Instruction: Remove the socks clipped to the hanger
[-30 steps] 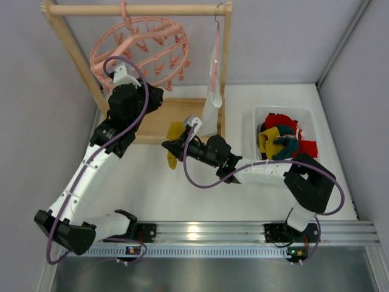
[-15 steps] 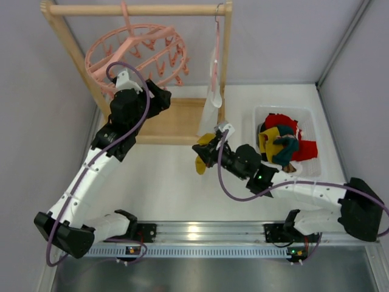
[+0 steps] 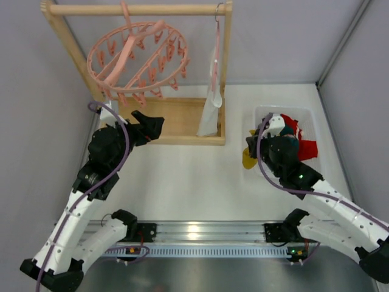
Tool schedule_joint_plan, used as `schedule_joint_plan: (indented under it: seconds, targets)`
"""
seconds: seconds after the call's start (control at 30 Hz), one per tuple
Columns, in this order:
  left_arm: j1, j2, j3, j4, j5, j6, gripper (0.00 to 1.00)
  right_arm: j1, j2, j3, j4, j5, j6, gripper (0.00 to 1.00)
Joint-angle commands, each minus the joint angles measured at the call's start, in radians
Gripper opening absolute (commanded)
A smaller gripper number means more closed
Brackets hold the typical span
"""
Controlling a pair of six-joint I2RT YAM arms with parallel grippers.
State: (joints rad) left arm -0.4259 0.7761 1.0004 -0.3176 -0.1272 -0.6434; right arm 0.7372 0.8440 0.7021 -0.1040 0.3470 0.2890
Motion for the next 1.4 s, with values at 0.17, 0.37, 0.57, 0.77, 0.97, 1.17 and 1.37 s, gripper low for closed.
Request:
schedule_joint_plan:
  seconds: [0.17, 0.37, 0.57, 0.77, 0.97, 1.17, 1.37]
  targets:
    - [0.004, -0.182, -0.022, -0.201, -0.035, 0.154, 0.98, -0.346, 0.018, 0.135, -0.201, -0.060, 0.002, 0.00]
    - [0.004, -0.222, -0.026, -0.310, -0.062, 0.251, 0.98, -0.619, 0.120, 0.132, -0.125, -0.213, 0.047, 0.00]
    - [0.004, -0.253, -0.126, -0.307, -0.093, 0.283, 0.98, -0.763, 0.461, 0.142, 0.006, -0.276, 0.067, 0.00]
    - [0.001, -0.351, -0.184, -0.307, -0.166, 0.283, 0.98, -0.772, 0.644, 0.134, 0.095, -0.335, 0.078, 0.00]
    - [0.001, -0.414, -0.195, -0.307, -0.186, 0.283, 0.98, -0.772, 0.610, 0.157, 0.055, -0.333, 0.078, 0.30]
    - [0.001, -0.425, -0.194, -0.305, -0.184, 0.278, 0.98, -0.772, 0.523, 0.230, -0.054, -0.330, 0.055, 0.47]
    - [0.001, -0.410, -0.189, -0.307, -0.230, 0.280, 0.98, -0.772, 0.423, 0.290, -0.140, -0.336, 0.041, 0.63]
